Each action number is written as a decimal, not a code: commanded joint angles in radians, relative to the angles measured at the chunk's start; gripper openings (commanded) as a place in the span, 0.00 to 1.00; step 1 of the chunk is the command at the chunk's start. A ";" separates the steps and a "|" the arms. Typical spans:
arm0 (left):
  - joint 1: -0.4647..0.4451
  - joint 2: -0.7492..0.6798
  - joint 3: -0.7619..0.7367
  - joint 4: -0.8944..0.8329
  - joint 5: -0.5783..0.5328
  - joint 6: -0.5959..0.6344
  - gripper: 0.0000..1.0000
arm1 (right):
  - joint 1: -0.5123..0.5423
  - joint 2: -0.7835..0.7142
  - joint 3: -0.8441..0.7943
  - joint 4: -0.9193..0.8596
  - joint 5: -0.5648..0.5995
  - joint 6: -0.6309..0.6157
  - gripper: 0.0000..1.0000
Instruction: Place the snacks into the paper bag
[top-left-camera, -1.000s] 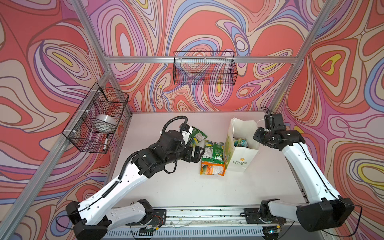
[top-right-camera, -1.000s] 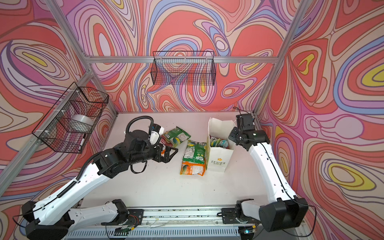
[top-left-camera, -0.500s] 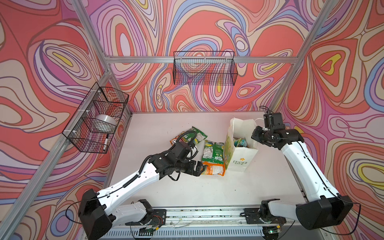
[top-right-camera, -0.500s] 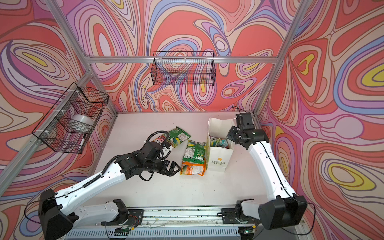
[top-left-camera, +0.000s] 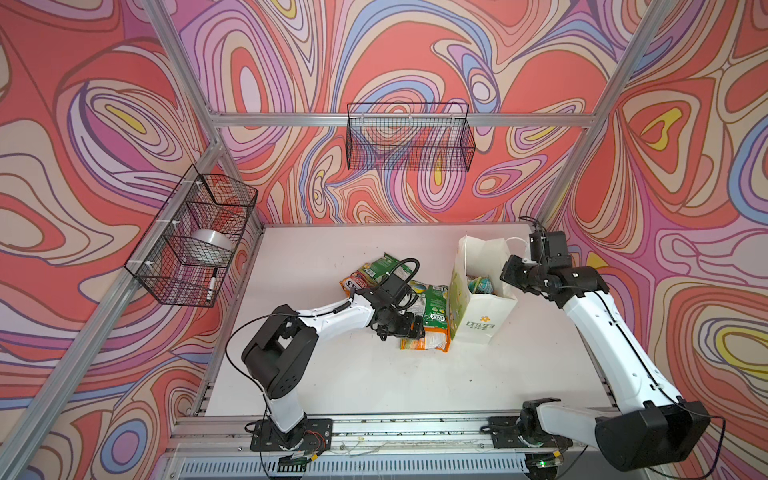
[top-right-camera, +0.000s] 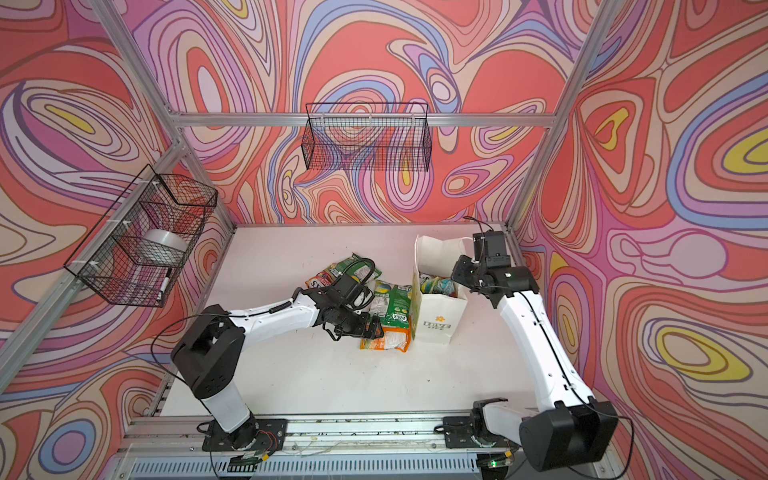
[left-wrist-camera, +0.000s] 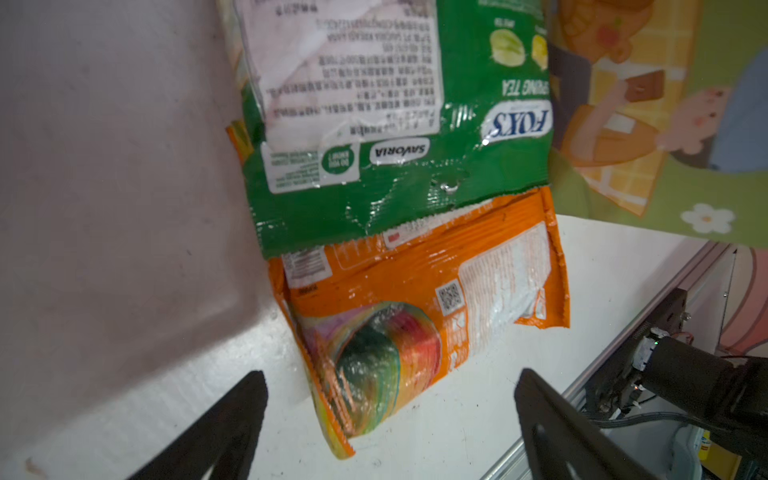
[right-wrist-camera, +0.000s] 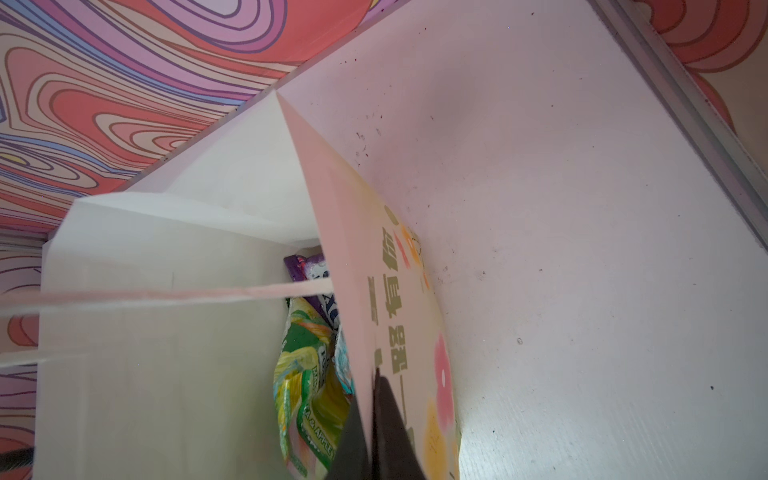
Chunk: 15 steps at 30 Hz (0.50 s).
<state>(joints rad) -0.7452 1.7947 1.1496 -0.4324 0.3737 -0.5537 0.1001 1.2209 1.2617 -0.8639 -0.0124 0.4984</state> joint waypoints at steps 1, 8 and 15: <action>-0.002 0.040 0.038 -0.018 0.016 -0.016 0.87 | 0.007 -0.025 -0.010 0.012 -0.052 -0.017 0.00; -0.013 0.068 0.055 -0.065 -0.012 -0.018 0.81 | 0.011 -0.009 -0.016 0.049 -0.121 -0.008 0.00; -0.047 0.123 0.125 -0.140 -0.126 -0.023 0.75 | 0.014 -0.004 -0.014 0.054 -0.126 -0.012 0.00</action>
<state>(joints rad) -0.7868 1.8923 1.2510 -0.5129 0.3061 -0.5625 0.1070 1.2213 1.2560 -0.8413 -0.1085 0.4911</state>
